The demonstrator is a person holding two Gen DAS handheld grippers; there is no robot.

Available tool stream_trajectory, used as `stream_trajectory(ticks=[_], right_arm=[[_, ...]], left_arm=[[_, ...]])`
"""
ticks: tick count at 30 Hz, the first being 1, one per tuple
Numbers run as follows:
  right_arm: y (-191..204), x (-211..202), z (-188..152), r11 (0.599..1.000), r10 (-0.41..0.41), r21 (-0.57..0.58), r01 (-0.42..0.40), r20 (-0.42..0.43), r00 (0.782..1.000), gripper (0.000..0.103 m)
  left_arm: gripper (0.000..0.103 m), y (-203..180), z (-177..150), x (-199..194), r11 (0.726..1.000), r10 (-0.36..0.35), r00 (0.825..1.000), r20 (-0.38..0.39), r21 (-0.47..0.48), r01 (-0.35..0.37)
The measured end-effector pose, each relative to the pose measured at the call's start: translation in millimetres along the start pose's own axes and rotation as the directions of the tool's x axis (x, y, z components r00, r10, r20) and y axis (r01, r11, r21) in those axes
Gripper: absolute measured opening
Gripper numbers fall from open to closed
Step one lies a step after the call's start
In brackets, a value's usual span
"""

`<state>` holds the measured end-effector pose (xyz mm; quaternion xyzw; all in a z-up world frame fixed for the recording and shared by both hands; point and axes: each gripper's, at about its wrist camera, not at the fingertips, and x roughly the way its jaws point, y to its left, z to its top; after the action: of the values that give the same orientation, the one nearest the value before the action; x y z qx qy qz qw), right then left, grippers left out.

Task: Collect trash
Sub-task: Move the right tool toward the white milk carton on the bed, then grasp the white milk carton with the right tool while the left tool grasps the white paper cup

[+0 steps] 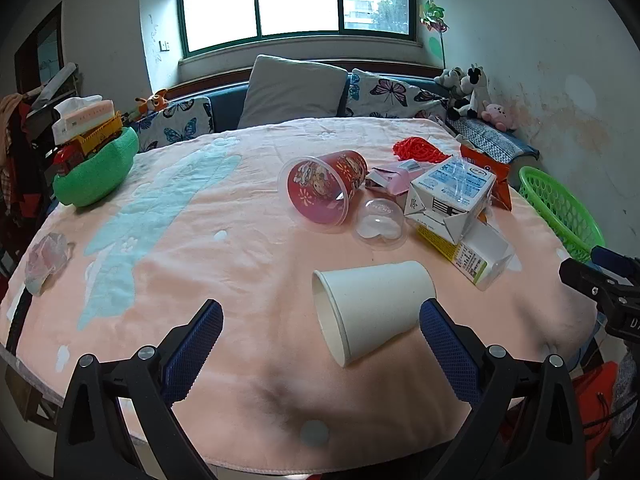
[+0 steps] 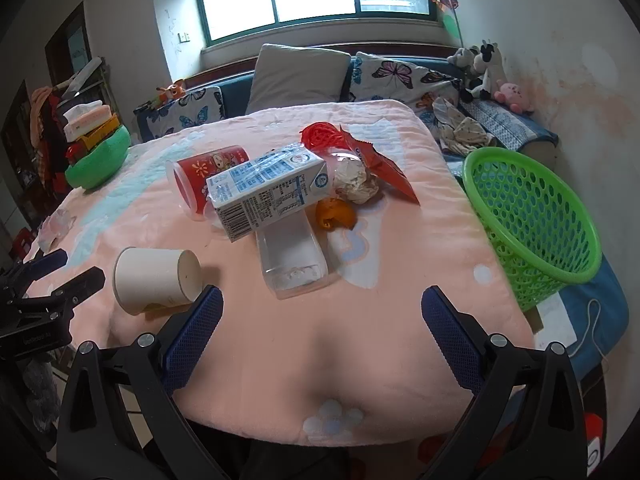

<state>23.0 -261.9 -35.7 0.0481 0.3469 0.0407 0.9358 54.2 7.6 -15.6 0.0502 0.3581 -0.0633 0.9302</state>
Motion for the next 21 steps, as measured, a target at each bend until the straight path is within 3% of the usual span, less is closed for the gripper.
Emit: stream_trajectory(ticks=[21], right_arm=[[4.9, 26.5, 25.7, 0.999, 0.021, -0.025, -0.022, -0.043, 0.999, 0.099]], left_arm=[[0.095, 5.7, 0.6, 33.3, 0.995, -0.103, 0.991, -0.085, 0.008, 0.104]])
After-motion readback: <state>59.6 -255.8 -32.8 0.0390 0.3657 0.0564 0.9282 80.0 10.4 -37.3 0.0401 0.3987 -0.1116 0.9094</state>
